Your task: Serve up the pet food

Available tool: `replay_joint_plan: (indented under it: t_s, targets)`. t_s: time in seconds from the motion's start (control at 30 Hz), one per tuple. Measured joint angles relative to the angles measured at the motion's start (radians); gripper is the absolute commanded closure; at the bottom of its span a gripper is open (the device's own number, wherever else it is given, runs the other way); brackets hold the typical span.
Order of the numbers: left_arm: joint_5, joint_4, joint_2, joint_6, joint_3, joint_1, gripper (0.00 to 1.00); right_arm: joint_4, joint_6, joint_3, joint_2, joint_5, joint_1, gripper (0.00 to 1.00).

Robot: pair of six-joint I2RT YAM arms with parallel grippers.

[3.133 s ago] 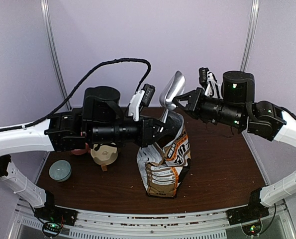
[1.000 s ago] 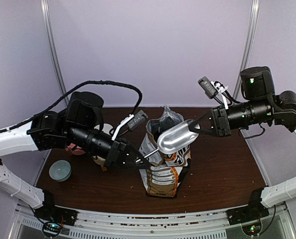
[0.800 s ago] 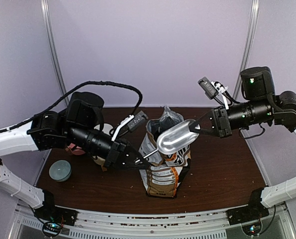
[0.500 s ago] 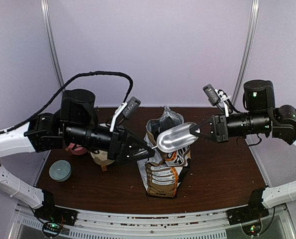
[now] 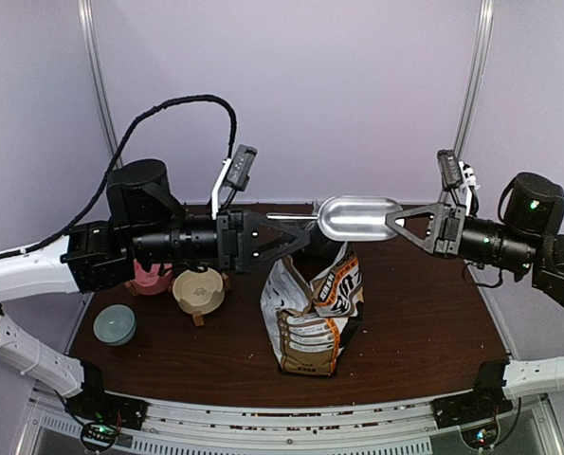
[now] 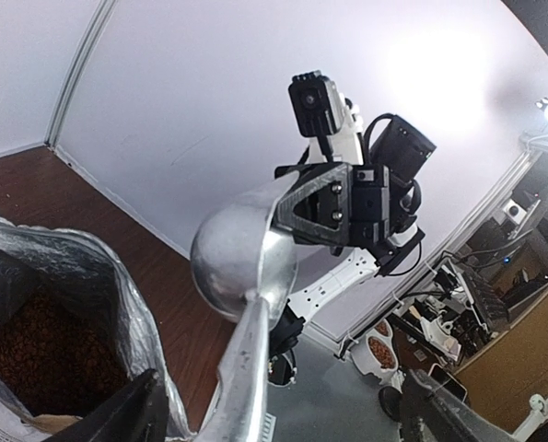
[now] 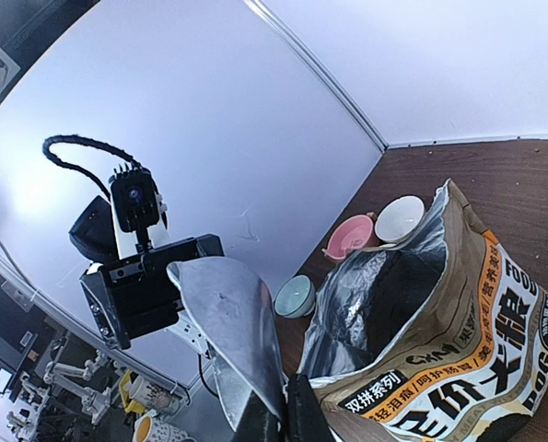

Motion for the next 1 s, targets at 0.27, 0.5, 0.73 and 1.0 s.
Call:
replay_joint_plan:
  t_s: [0.27, 0.5, 0.73, 1.0]
  targets:
    - [0.0, 0.032, -0.001, -0.024, -0.021, 0.0, 0.3, 0.04, 0.021, 0.0, 0.076, 0.0, 0.025, 1.0]
    - [-0.017, 0.025, -0.006, -0.027, -0.029, 0.01, 0.26, 0.04, 0.021, 0.0, 0.087, 0.0, 0.029, 1.0]
    - [-0.017, 0.013, -0.011, -0.032, -0.029, 0.024, 0.49, 0.028, 0.019, 0.0, 0.078, 0.003, 0.03, 1.0]
    - [-0.012, 0.008, -0.008, -0.03, -0.029, 0.025, 0.5, 0.019, 0.013, 0.0, 0.072, 0.0, 0.03, 1.0]
